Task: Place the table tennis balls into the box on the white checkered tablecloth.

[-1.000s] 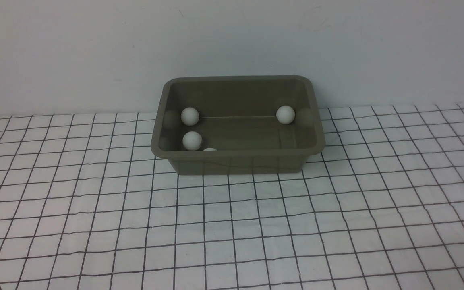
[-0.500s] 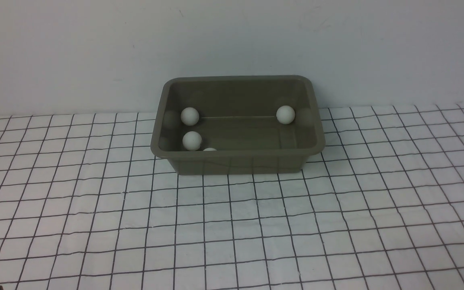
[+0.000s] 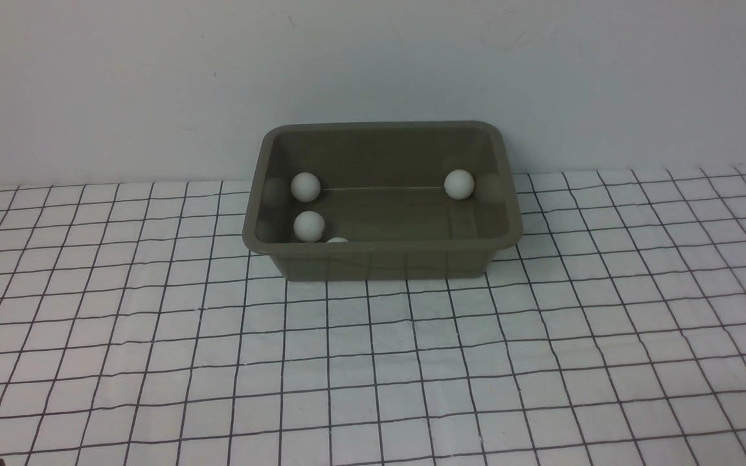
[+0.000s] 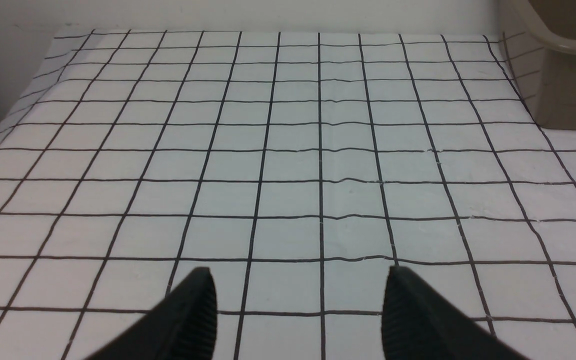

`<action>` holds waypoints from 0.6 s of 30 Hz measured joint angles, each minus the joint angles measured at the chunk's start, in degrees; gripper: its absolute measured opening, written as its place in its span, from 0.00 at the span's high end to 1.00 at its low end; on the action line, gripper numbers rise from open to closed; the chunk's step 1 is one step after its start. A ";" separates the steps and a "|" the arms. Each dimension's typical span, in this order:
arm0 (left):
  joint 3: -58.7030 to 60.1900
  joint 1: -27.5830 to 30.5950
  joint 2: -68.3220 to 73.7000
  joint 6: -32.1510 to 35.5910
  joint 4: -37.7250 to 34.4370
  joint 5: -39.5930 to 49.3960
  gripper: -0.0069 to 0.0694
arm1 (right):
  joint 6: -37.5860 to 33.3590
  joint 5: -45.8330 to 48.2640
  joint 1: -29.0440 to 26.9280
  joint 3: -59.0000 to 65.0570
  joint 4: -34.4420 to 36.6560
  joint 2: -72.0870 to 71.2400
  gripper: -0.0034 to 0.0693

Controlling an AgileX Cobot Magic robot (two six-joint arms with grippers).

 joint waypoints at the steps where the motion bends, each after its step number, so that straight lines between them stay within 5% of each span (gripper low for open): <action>1: 0.00 0.00 0.00 0.00 0.00 0.00 0.38 | 0.00 0.00 0.00 0.00 0.00 0.00 0.20; 18: 0.00 -0.09 0.00 0.00 0.00 0.00 0.38 | 0.00 0.00 1.94 0.00 0.00 0.00 0.20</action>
